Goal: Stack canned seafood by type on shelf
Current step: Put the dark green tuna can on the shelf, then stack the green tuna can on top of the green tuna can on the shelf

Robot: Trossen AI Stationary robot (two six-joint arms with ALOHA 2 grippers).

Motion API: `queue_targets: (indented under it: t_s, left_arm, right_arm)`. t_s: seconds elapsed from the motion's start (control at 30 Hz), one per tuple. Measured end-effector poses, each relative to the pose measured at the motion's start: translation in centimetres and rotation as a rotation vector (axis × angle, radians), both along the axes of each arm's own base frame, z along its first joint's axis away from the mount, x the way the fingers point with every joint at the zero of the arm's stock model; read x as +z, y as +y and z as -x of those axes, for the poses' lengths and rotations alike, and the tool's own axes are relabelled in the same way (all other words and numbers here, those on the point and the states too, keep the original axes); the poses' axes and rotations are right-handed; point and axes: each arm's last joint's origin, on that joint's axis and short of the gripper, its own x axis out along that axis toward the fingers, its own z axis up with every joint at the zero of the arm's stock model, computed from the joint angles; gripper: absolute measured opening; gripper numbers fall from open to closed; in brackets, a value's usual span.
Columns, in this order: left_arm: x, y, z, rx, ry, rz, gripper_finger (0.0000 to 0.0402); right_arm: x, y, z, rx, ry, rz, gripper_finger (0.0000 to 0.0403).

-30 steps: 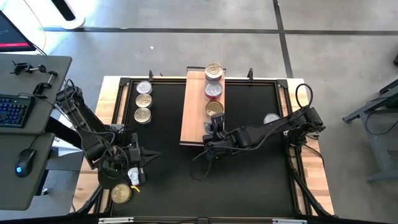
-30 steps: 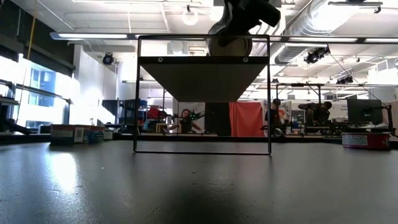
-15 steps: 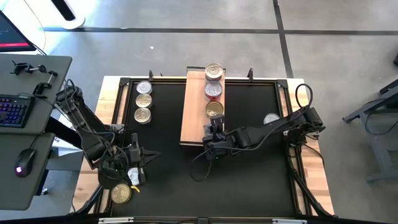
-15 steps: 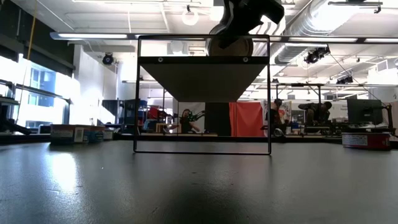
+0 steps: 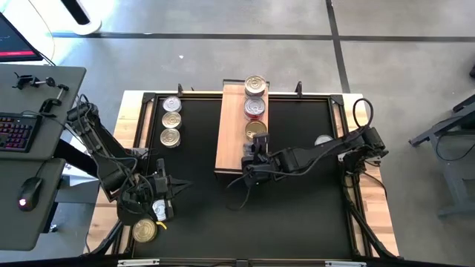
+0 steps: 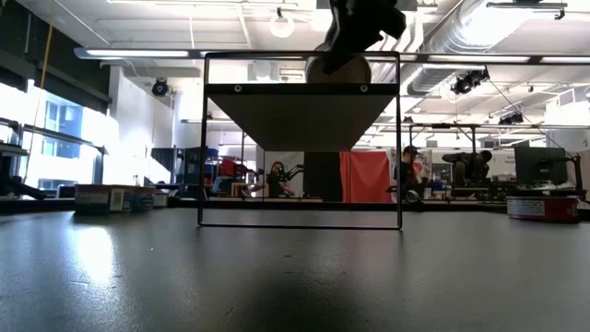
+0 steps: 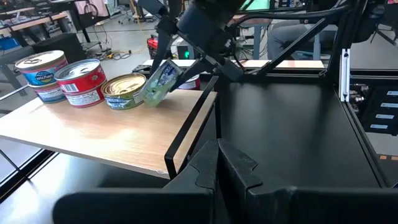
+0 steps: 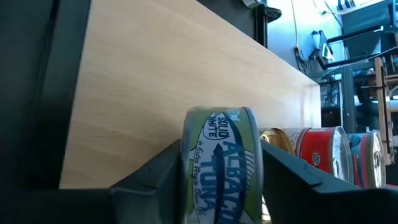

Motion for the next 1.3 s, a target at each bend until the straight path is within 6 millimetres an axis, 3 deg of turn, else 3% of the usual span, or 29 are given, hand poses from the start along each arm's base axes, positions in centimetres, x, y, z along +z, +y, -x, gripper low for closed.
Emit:
queue_targets:
  t_s: [0.37, 0.6, 0.77, 0.9, 1.1, 1.2, 1.3]
  left_arm:
    - [0.0, 0.0, 0.0, 0.000, 0.000, -0.001, 0.0000]
    - [-0.1, 0.1, 0.1, 0.000, 0.012, -0.016, 0.0000]
    - [0.2, -0.2, 0.0, 0.003, -0.027, 0.047, 0.0000]
    - [1.7, -0.5, -0.2, -0.019, -0.116, 0.133, 0.0000]
    - [4.5, 1.3, -2.6, -0.231, -0.186, 0.227, 0.0000]
    - [4.0, 2.6, -4.1, -0.414, -0.098, 0.279, 0.0000]
    - [2.6, 2.7, -4.3, -0.631, 0.098, 0.358, 0.0000]
  right_arm:
    - [0.1, 1.4, 0.4, 0.032, -0.009, -0.007, 0.0285]
    - [0.3, 2.5, 0.9, 0.027, -0.036, -0.093, 0.0298]
    - [2.7, 3.0, 1.2, -0.016, -0.093, -0.148, 0.0298]
    - [5.5, 2.5, 1.7, -0.111, -0.154, -0.209, 0.0298]
    - [8.3, 2.0, 2.2, -0.176, -0.243, -0.269, 0.0298]
    - [8.4, 2.1, 2.3, -0.164, -0.214, -0.304, 0.0298]
    - [8.1, 2.4, 2.5, -0.140, -0.144, -0.436, 0.0298]
